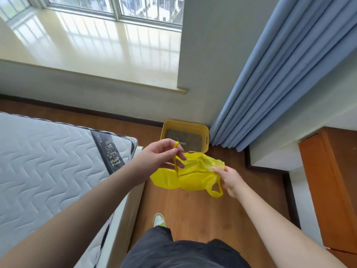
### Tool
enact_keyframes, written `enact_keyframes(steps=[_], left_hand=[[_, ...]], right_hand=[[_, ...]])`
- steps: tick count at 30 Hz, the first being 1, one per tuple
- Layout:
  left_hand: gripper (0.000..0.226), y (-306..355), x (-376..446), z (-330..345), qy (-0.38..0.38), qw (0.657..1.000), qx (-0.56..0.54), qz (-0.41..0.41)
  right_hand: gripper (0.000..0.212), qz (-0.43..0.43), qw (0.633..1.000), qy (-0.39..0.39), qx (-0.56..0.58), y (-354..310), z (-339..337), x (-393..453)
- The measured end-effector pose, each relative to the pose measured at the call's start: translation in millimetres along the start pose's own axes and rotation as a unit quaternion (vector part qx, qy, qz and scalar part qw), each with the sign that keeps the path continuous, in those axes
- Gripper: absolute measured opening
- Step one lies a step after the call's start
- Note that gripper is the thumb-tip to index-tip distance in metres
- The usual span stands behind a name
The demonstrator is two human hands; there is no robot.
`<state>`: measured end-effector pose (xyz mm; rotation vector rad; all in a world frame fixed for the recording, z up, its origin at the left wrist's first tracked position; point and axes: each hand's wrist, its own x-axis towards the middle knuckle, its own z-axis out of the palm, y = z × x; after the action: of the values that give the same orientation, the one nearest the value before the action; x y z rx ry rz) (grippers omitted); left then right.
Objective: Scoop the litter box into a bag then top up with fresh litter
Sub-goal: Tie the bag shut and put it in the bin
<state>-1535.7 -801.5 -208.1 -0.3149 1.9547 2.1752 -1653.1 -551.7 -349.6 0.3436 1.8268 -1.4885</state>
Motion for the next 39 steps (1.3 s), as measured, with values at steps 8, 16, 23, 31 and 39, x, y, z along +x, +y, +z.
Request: enact_keyframes(steps=[8, 16, 23, 31, 39], left_hand=[[0.013, 11, -19, 49, 0.136, 0.990, 0.034, 0.002], [0.020, 2, -20, 81, 0.223, 0.807, 0.546, 0.019], [0.028, 21, -25, 128, 0.201, 0.834, 0.512, -0.031], [0.023, 59, -32, 198, 0.054, 0.973, 0.220, 0.053], [0.022, 74, -78, 176, -0.072, 0.996, -0.054, -0.007]], right_hand=[[0.021, -0.083, 0.985, -0.030, -0.149, -6, -95, -91], [0.009, -0.195, 0.799, 0.186, -0.538, -13, -176, -157], [0.018, -0.295, 0.732, 0.183, -0.586, -29, -145, -217], [0.011, -0.451, 0.770, -0.013, -0.452, -45, -76, -264], [0.006, -0.579, 0.765, 0.126, -0.253, -92, -37, -297]])
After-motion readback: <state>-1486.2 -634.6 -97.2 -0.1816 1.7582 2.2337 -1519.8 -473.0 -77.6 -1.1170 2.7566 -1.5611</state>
